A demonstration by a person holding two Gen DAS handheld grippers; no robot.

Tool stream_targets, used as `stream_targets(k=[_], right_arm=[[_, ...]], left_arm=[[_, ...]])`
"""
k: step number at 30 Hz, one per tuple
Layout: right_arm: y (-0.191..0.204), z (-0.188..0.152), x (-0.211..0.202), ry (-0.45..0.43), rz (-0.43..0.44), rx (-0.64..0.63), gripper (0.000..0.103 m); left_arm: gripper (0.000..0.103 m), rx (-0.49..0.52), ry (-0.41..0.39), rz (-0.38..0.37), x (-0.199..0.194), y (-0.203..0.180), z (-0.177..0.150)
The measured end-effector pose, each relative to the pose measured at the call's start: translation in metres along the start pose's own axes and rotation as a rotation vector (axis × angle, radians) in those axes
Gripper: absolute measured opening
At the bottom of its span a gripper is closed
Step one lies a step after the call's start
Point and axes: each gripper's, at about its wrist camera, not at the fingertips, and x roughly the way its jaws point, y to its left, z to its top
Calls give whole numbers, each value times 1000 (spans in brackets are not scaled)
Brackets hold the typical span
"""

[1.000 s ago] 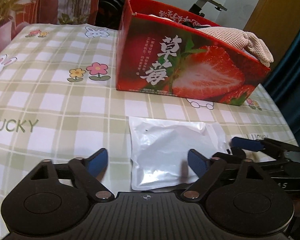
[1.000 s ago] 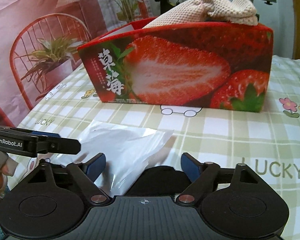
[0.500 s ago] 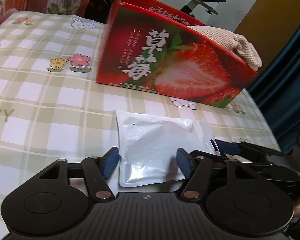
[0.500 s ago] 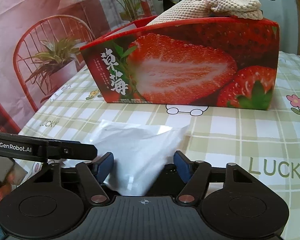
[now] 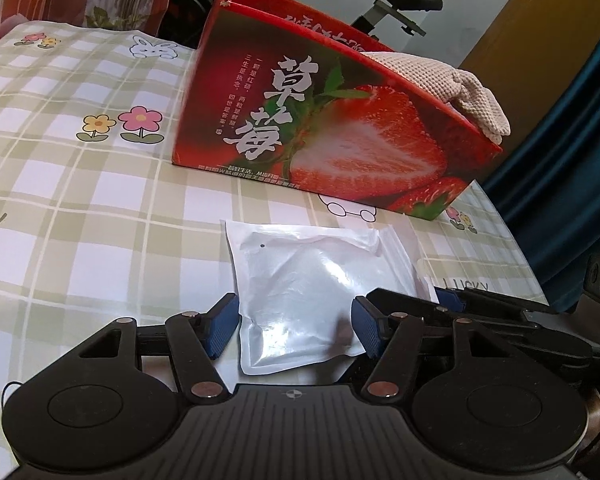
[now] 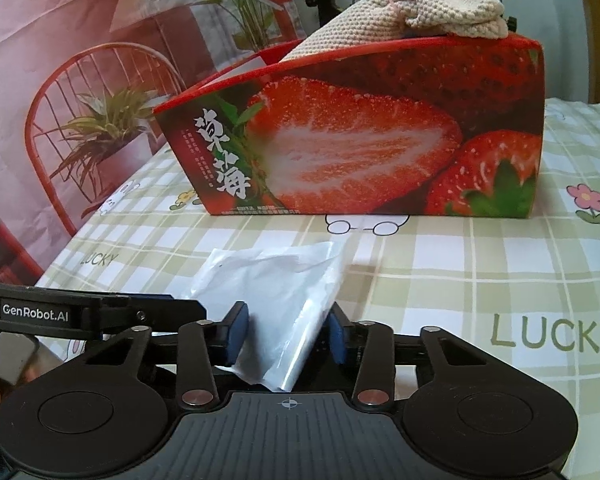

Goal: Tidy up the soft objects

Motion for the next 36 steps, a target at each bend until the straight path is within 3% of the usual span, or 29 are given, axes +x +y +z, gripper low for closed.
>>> stream_targets(k=[4, 19, 32, 36], right_arm=[[-3, -2, -3, -22, 7, 4, 31], [-7, -15, -2, -64, 18, -18, 31], [-7, -15, -3, -63, 20, -9, 31], [-11, -12, -5, -44, 20, 19, 32]], left_arm=[[63, 9, -11, -8, -3, 2, -4], [63, 34, -22, 6, -5, 0, -9], [61, -37, -23, -5, -7, 8, -7], [56, -35, -15, 25, -7, 10, -2]])
